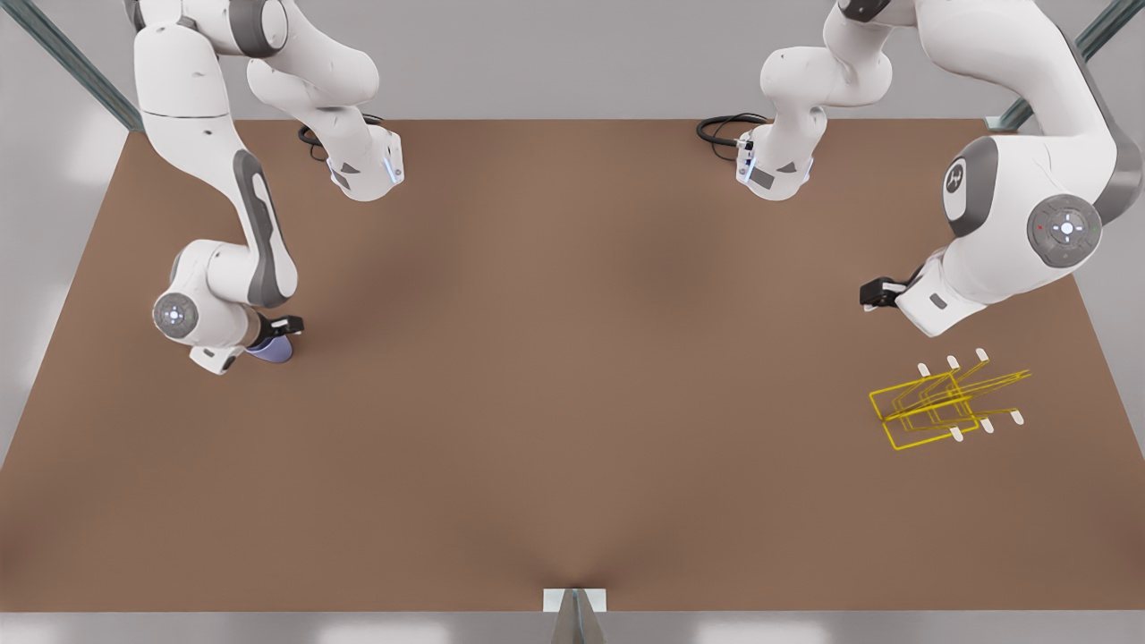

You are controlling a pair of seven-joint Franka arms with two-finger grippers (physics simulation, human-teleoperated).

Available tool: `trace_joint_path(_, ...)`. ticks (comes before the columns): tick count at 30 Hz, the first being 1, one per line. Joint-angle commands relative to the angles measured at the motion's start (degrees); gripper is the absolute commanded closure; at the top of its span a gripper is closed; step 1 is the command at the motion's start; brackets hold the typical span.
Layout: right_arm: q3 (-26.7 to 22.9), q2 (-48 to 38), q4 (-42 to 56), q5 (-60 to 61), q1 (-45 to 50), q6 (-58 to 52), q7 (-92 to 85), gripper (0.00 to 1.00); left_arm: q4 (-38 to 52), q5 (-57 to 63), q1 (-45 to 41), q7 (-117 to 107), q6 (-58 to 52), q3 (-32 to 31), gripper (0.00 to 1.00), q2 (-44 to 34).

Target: Place the cup on the cup holder

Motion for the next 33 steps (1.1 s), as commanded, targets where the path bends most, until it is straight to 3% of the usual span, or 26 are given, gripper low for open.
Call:
trace_joint_path(1, -1.04, 0.78, 0.02, -1.04, 1.01, 1.00, -3.19, 0.00, 0.03, 0.04, 0.00, 0.06, 0.02, 0.04, 0.00, 0.15)
trace_joint_path(6, -1.04, 0.87, 0.02, -1.30, 1.10, 1.00, -3.28, 0.00, 0.29, 0.04, 0.36, 0.06, 0.20, 0.22, 0.00, 0.86)
trace_joint_path(7, -1.04, 0.87, 0.02, -1.39, 1.10, 1.00, -3.28, 0.19, 0.29, 0.04, 0.53, 0.06, 0.28, 0.22, 0.00, 1.12)
trace_joint_path(8, -1.04, 1.22, 0.02, -1.39, 1.19, 0.92, -3.28, 0.30, 0.29, -0.05, 1.23, -0.03, 0.28, 0.22, 0.00, 1.30)
trace_joint_path(13, -1.04, 1.92, 0.02, -1.39, 1.36, 0.92, -3.37, 0.36, 1.87, -0.05, 1.06, -0.21, 0.02, 0.13, 0.00, 1.30)
trace_joint_path(14, -1.04, 1.92, 0.11, -2.36, 1.36, 0.92, -3.37, 0.41, 1.87, -0.05, 1.15, -0.21, 0.02, 0.13, 0.00, 1.30)
trace_joint_path(16, -1.04, 1.92, 0.11, -2.62, 1.36, 0.74, -3.37, 0.72, 1.87, -0.40, 1.15, -0.29, 0.02, 0.13, 0.00, 1.30)
trace_joint_path(17, -1.04, 1.92, 0.20, -2.62, 1.36, 0.56, -3.28, 0.79, 1.96, -0.40, 1.15, -0.20, 0.02, 0.13, 0.00, 1.30)
trace_joint_path(19, -1.04, 2.01, 0.28, -2.62, 1.36, 0.39, -3.28, 0.79, 5.38, -0.40, 0.88, -0.21, -2.79, -0.04, 0.00, 1.73)
trace_joint_path(25, -0.87, 2.28, 1.60, -2.45, 1.45, 0.13, -3.63, 0.79, 1.43, -0.58, 0.80, -0.12, -0.86, -0.13, 0.00, -0.37)
trace_joint_path(28, 0.71, 2.28, 7.31, -1.74, 4.00, -4.27, -4.68, 0.79, 0.99, -0.57, 0.71, -0.03, -0.15, -0.13, 0.00, -0.29)
trace_joint_path(31, 5.02, 1.92, 12.23, 5.02, 6.11, -8.66, -5.92, 0.79, 0.90, -0.57, 0.71, -0.12, -0.24, -0.13, 0.00, -0.11)
trace_joint_path(33, 6.08, 2.10, 16.80, 15.47, 12.61, -9.89, -5.21, 0.79, 0.29, -0.57, 0.79, -0.12, -0.51, -0.04, 0.00, -0.20)
